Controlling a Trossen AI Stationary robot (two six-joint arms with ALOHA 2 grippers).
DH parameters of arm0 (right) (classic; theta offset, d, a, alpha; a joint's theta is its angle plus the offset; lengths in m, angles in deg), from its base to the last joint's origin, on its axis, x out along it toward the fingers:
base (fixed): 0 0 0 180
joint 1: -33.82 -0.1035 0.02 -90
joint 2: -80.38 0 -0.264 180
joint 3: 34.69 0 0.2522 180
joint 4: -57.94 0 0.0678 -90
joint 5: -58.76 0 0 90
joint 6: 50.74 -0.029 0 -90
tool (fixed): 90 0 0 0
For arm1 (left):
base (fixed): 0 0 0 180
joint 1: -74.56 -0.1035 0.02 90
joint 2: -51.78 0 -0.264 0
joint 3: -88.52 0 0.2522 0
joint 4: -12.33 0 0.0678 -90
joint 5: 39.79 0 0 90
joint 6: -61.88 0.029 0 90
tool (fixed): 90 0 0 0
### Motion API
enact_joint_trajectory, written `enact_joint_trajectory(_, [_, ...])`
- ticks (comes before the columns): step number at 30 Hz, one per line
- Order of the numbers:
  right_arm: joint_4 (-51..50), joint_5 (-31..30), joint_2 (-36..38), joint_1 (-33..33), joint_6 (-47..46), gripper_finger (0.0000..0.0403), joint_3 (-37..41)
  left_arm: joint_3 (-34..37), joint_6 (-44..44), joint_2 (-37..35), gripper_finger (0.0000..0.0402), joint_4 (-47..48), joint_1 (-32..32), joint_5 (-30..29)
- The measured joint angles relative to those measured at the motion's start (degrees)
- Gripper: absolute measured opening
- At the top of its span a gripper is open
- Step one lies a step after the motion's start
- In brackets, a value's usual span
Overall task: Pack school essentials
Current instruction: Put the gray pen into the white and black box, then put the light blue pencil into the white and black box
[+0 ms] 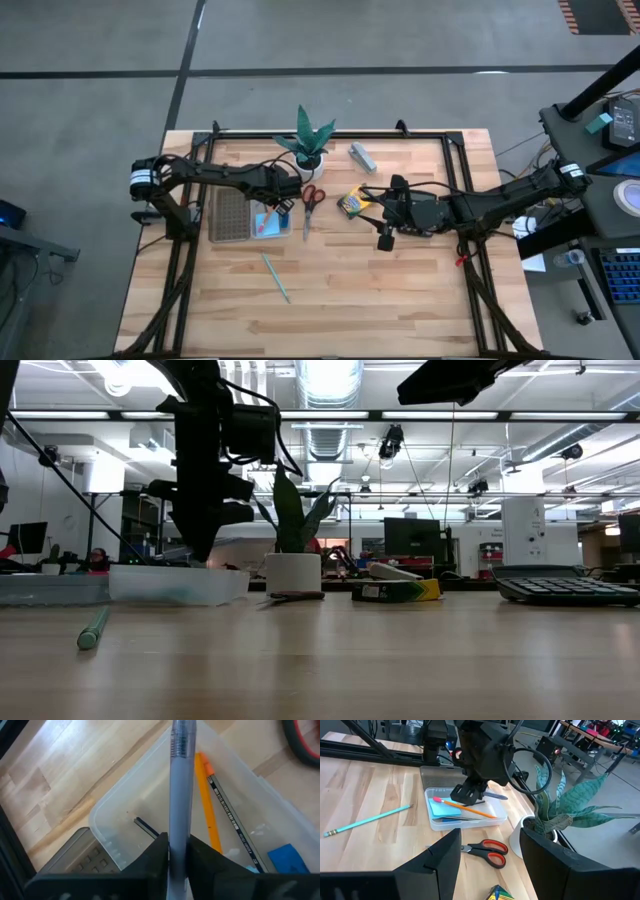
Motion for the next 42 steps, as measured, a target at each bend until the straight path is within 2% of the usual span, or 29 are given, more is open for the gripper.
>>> enact_joint_trajectory(9, [0.00,0.02,0.00,0.00,0.01,0.0192,0.00,0.02,0.09,-0.17,0.0094,0.04,0.00,-0.01])
enact_joint_trajectory(19, [0.00,0.13,0.00,0.02,0.29,0.0192,0.00,-0.85,0.63,-1.07,0.0107,0.19,1.33,0.00])
enact_joint_trajectory(27, [-0.21,0.15,0.00,0.02,0.37,0.0192,0.00,-0.96,0.09,-6.00,0.0107,-0.12,8.60,-0.02])
enact_joint_trajectory(35, [-0.05,0.19,0.00,0.02,0.37,0.0192,0.00,-1.08,0.86,-7.84,0.0107,-6.39,17.36,0.21])
enact_joint_trajectory(42, [0.00,0.27,0.00,0.02,0.36,0.0192,0.02,-1.88,9.62,-8.11,0.0107,-9.51,22.89,10.26])
